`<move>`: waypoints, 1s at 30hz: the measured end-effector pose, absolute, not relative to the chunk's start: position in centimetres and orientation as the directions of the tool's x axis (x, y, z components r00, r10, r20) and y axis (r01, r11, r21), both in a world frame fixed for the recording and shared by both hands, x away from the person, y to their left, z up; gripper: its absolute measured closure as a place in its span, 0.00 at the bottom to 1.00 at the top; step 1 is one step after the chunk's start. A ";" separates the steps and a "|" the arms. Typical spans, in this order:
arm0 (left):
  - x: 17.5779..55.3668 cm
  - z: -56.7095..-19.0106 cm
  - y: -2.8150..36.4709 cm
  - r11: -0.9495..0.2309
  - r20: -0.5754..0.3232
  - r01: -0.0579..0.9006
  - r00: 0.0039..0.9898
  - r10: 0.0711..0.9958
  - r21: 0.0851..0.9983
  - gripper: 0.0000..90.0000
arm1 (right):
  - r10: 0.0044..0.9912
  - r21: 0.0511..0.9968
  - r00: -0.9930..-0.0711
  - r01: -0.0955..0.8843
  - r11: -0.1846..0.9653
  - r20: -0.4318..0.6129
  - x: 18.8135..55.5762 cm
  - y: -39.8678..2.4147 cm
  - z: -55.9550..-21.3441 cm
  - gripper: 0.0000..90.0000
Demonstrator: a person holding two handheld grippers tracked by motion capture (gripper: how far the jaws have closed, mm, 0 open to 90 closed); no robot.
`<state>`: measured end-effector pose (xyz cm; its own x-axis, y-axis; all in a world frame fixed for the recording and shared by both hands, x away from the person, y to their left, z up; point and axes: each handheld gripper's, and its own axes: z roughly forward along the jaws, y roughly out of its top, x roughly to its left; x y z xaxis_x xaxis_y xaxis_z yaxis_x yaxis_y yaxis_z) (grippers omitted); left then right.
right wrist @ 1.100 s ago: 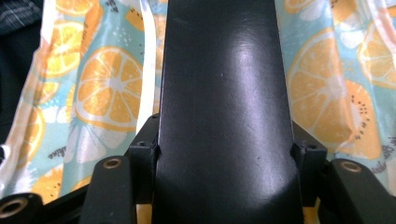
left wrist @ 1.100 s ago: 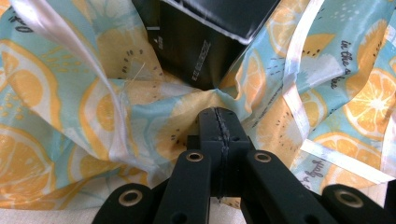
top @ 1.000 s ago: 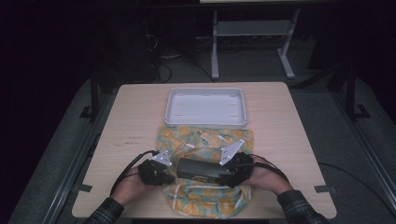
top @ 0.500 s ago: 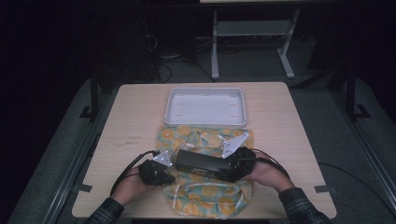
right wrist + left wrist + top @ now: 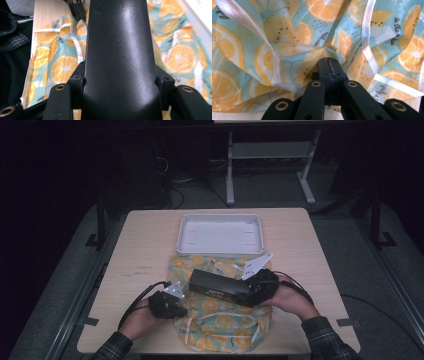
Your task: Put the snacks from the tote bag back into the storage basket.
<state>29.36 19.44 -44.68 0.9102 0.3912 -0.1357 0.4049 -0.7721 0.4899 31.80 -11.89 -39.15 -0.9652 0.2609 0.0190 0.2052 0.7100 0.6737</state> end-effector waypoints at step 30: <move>28.6 -41.7 21.4 -0.689 -0.138 0.403 0.903 0.407 0.603 0.62 | 0.316 0.655 -0.949 0.232 0.719 -0.010 37.1 -12.7 -37.2 0.47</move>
<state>28.63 21.41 -41.68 0.9028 0.4072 -0.1381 0.4028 -0.6886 0.6029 37.11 -12.70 -37.24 -0.9488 0.3156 -0.0101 0.2321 0.7188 0.6553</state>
